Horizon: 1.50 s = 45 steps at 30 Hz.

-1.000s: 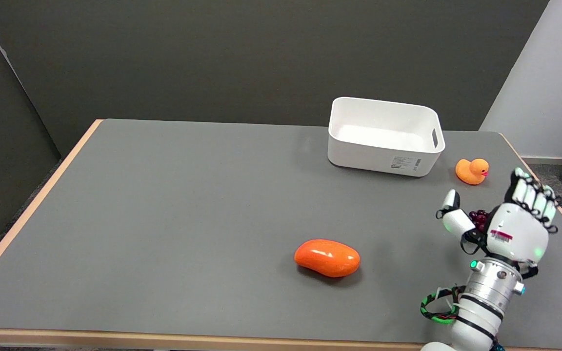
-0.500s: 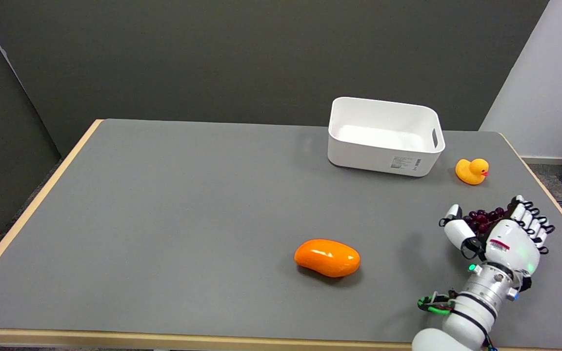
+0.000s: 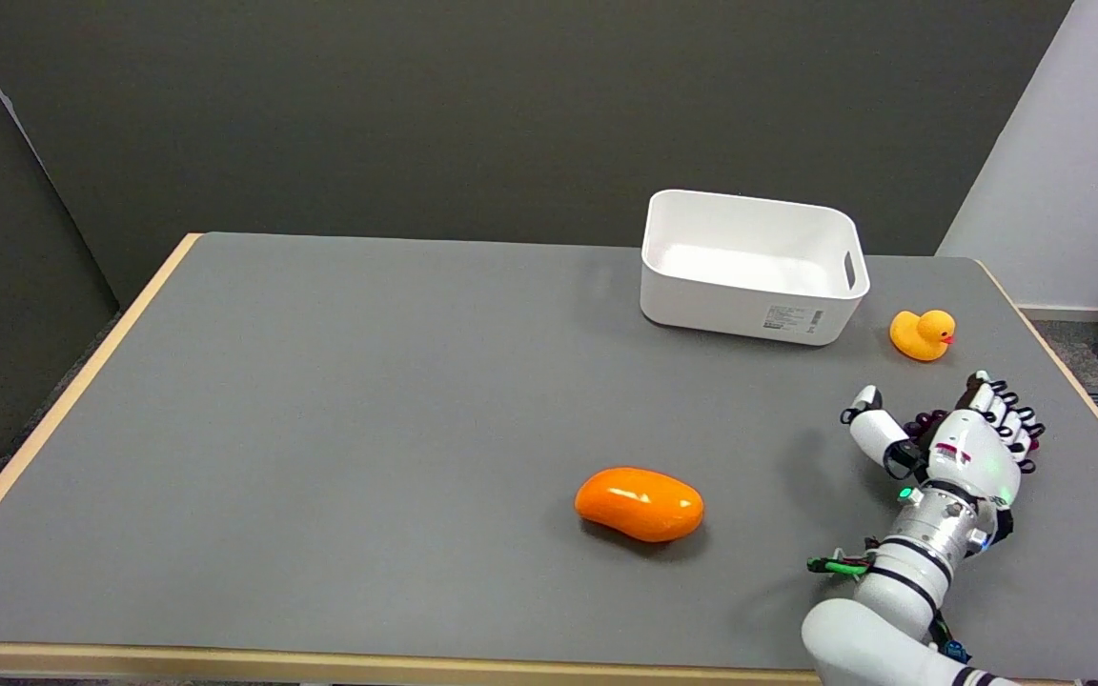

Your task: Pick up the grape.

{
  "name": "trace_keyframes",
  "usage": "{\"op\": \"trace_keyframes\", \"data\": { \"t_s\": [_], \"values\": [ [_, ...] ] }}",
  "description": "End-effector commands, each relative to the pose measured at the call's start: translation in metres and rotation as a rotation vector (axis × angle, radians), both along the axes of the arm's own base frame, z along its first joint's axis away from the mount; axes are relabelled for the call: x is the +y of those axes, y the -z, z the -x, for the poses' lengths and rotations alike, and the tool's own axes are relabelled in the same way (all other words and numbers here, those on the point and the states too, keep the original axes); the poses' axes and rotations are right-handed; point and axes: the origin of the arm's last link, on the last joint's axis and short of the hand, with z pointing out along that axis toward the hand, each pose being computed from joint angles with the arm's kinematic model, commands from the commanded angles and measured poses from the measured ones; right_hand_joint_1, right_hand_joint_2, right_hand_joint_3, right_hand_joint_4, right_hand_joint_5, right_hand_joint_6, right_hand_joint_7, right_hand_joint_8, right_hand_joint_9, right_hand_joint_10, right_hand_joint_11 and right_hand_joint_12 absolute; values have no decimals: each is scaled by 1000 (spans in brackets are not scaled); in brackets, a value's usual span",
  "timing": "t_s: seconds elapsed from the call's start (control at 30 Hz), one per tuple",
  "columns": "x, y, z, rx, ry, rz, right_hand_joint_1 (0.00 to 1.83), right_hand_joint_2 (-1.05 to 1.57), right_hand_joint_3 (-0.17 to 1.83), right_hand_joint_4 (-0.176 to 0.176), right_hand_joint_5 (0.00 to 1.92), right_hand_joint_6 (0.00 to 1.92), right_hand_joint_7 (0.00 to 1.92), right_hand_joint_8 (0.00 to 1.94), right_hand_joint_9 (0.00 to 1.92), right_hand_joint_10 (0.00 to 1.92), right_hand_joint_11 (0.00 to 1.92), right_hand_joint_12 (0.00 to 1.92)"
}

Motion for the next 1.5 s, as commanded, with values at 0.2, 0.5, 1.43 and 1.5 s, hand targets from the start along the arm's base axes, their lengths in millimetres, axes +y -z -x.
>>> {"op": "trace_keyframes", "data": {
  "t_s": [0.2, 0.5, 1.43, 1.5],
  "values": [
    [-6, 0, 12, -50, -18, -20, 536, 609, 898, -91, 64, 328, 60, 293, -1, 409, -1, -1],
    [0, 0, 11, -26, -19, -6, 572, 617, 904, -89, 68, 330, 72, 311, -1, 450, -1, -1],
    [17, -5, -16, 176, -150, 41, 626, 676, 901, -90, 127, 348, 135, 320, -1, 581, -1, 2],
    [20, -10, -6, 127, -134, 54, 622, 675, 906, -91, 128, 350, 137, 323, -1, 586, -1, 9]
  ]
}}
